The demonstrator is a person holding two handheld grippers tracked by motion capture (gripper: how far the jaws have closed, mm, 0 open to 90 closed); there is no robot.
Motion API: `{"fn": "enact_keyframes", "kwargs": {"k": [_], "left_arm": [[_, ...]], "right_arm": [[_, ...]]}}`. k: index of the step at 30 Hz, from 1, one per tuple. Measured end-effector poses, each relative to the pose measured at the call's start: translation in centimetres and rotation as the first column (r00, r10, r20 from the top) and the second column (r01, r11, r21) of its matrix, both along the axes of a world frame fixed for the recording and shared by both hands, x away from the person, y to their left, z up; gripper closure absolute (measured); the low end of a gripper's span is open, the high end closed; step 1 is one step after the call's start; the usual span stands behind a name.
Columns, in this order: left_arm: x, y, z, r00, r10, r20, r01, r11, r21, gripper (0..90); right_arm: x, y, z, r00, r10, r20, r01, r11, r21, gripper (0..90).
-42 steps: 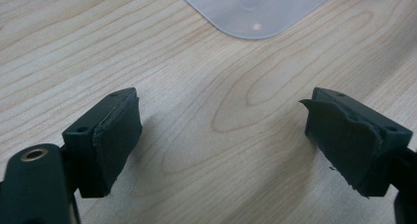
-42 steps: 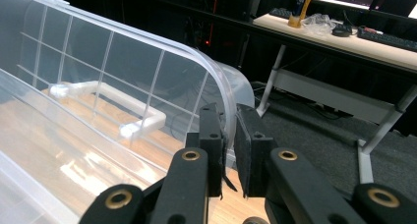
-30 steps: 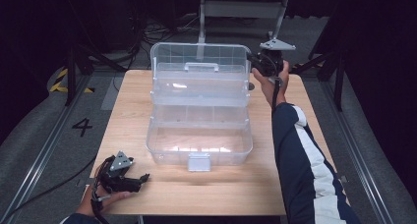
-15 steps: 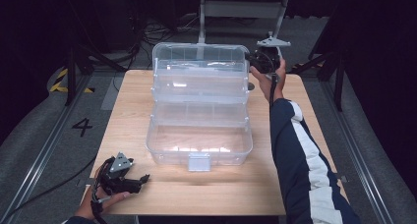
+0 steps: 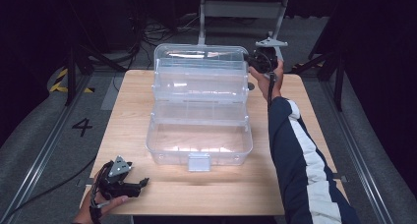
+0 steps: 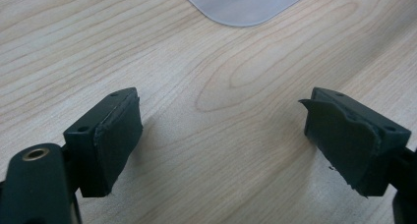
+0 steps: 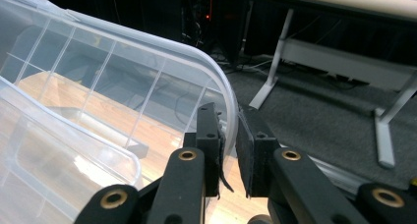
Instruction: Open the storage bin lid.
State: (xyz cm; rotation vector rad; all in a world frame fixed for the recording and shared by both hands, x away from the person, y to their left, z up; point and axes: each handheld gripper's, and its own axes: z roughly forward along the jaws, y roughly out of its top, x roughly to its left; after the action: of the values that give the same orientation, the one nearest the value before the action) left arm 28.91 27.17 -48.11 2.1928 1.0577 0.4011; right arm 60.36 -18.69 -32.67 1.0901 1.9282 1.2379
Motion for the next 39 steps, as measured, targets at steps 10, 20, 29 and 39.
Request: {"fn": "enact_keyframes", "kwargs": {"k": [10,20,29,39], "left_arm": [[0.2,0.0,0.0,1.0,0.004,0.004,-0.004,1.0,0.001,14.6],[0.2,0.0,0.0,1.0,0.003,0.0,-0.003,1.0,0.001,14.6],[0.2,-0.1,-0.1,1.0,0.006,0.007,-0.006,1.0,-0.006,14.6],[0.3,0.0,-0.1,1.0,0.004,0.008,-0.004,1.0,-0.003,14.6]], "right_arm": [[1.7,-0.1,-1.0,0.9978,0.01,-0.065,-0.01,0.9999,0.003,79.9],[2.6,0.2,-2.4,0.9954,-0.009,-0.095,0.008,0.9999,-0.01,79.0],[3.0,0.1,-3.1,0.9939,-0.01,-0.11,0.011,0.9999,0.005,78.7],[3.5,0.4,-4.4,0.9895,-0.033,-0.141,0.028,0.9991,-0.032,77.3]]}}
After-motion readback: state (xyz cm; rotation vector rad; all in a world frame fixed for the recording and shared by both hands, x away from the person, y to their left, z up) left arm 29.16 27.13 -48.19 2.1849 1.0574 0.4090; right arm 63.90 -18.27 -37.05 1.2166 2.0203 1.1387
